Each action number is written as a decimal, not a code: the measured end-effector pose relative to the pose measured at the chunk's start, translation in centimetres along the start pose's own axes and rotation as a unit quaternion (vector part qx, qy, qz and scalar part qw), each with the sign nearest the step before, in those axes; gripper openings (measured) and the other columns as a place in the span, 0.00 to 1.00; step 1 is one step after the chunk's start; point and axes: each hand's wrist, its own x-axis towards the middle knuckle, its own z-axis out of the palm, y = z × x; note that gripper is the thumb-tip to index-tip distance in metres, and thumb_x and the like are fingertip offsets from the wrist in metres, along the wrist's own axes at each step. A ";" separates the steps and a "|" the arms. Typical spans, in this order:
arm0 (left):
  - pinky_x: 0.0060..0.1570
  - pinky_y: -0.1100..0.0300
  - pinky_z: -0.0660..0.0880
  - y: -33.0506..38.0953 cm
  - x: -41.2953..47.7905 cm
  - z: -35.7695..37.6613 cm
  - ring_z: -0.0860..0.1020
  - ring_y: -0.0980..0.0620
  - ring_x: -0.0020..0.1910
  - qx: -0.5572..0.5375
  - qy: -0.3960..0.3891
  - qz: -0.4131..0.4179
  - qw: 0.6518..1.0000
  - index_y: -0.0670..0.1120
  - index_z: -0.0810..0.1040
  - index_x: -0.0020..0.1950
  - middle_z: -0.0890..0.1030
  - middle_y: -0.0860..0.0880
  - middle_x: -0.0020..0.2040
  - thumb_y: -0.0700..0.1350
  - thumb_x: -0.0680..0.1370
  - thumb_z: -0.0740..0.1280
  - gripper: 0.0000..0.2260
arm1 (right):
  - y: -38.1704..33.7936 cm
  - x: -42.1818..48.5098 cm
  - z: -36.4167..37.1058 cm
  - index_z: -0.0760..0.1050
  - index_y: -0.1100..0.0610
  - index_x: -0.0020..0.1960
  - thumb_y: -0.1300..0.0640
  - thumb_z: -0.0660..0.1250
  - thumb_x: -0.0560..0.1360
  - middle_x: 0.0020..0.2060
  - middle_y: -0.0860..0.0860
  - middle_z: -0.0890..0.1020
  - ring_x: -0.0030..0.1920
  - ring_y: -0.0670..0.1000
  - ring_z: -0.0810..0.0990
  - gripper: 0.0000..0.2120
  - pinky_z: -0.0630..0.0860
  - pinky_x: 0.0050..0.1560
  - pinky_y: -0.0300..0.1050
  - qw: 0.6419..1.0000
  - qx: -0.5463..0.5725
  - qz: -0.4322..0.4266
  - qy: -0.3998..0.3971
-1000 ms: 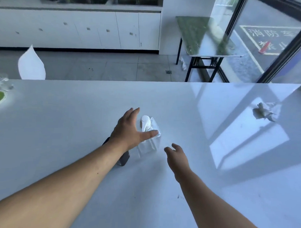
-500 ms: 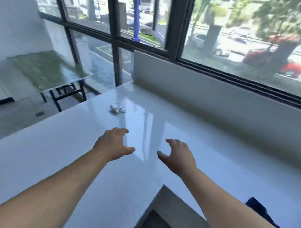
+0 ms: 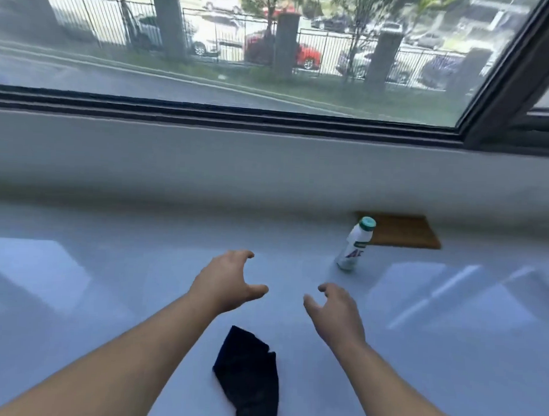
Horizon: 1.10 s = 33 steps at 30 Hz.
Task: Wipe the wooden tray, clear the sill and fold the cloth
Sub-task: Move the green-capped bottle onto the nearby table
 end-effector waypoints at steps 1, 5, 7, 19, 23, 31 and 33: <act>0.63 0.51 0.73 2.3 2.3 1.3 0.68 0.51 0.76 -0.001 -0.011 0.006 1.000 0.58 0.66 0.79 0.71 0.55 0.78 0.67 0.70 0.72 0.40 | 2.1 1.8 -0.9 0.75 0.51 0.69 0.37 0.64 0.77 0.65 0.50 0.79 0.66 0.54 0.74 0.26 0.78 0.58 0.54 1.000 0.015 0.026 -0.005; 0.58 0.53 0.73 10.8 10.6 5.7 0.72 0.51 0.74 -0.010 -0.040 0.026 0.999 0.58 0.65 0.80 0.72 0.55 0.77 0.68 0.70 0.73 0.41 | 7.7 9.4 -4.1 0.74 0.51 0.71 0.42 0.65 0.79 0.66 0.51 0.79 0.63 0.53 0.78 0.23 0.76 0.55 0.49 0.990 0.092 0.102 -0.006; 0.60 0.52 0.75 14.4 14.3 7.6 0.74 0.50 0.72 -0.018 -0.047 0.038 0.998 0.57 0.65 0.80 0.73 0.55 0.77 0.68 0.69 0.74 0.42 | 9.3 12.9 -5.3 0.73 0.50 0.71 0.45 0.65 0.80 0.66 0.51 0.79 0.60 0.52 0.79 0.22 0.73 0.52 0.47 0.978 0.156 0.140 -0.009; 0.36 0.62 0.69 21.7 23.6 14.1 0.78 0.52 0.48 -0.128 -0.023 0.053 0.990 0.63 0.73 0.57 0.80 0.59 0.48 0.60 0.69 0.79 0.22 | 10.9 21.8 -4.9 0.72 0.51 0.75 0.50 0.63 0.76 0.50 0.47 0.85 0.46 0.51 0.83 0.27 0.79 0.52 0.47 0.814 0.494 0.281 -0.116; 0.42 0.55 0.78 20.1 23.5 12.8 0.81 0.52 0.47 -0.149 -0.008 0.031 0.988 0.60 0.74 0.54 0.83 0.58 0.47 0.61 0.68 0.78 0.21 | 8.8 21.9 -4.5 0.77 0.54 0.68 0.51 0.61 0.80 0.58 0.50 0.85 0.55 0.54 0.86 0.19 0.79 0.55 0.50 0.801 0.515 0.275 -0.130; 0.44 0.54 0.79 10.3 18.5 4.5 0.81 0.59 0.48 -0.202 0.069 -0.047 0.976 0.62 0.74 0.55 0.83 0.61 0.48 0.60 0.67 0.77 0.20 | -2.7 18.7 -0.7 0.79 0.51 0.65 0.50 0.64 0.81 0.64 0.49 0.80 0.57 0.55 0.82 0.15 0.79 0.63 0.53 0.823 0.476 0.218 -0.219; 0.42 0.58 0.76 6.9 15.9 2.1 0.80 0.62 0.48 -0.211 0.100 -0.066 0.970 0.63 0.75 0.55 0.83 0.62 0.48 0.61 0.66 0.76 0.21 | -6.2 16.8 1.1 0.79 0.50 0.64 0.50 0.65 0.80 0.64 0.48 0.80 0.57 0.54 0.82 0.14 0.79 0.64 0.55 0.830 0.457 0.198 -0.252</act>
